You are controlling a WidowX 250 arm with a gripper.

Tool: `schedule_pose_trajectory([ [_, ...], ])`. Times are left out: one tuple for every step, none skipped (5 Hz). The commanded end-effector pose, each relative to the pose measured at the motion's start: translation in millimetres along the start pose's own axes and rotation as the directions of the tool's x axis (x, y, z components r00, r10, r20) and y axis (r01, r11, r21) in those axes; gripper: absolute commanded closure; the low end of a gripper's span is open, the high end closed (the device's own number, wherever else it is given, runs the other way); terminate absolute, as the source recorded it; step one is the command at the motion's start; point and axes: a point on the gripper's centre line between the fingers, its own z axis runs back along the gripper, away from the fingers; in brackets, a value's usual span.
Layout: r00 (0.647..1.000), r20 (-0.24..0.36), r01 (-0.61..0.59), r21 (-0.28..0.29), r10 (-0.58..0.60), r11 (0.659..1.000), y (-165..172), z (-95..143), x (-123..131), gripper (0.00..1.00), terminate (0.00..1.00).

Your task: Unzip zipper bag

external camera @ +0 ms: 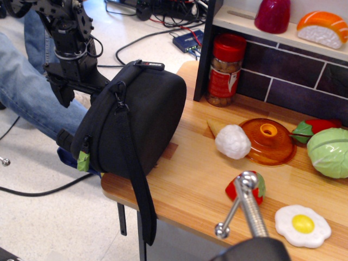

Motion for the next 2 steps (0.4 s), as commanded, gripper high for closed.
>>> schedule_pose_trajectory([
  [1.000,0.000,0.000,0.000,0.000,1.000,0,0,0,0.00,0.00],
  [0.996,0.078,0.042,-0.030,-0.039,0.999,-7,30,-2,0.00,0.00],
])
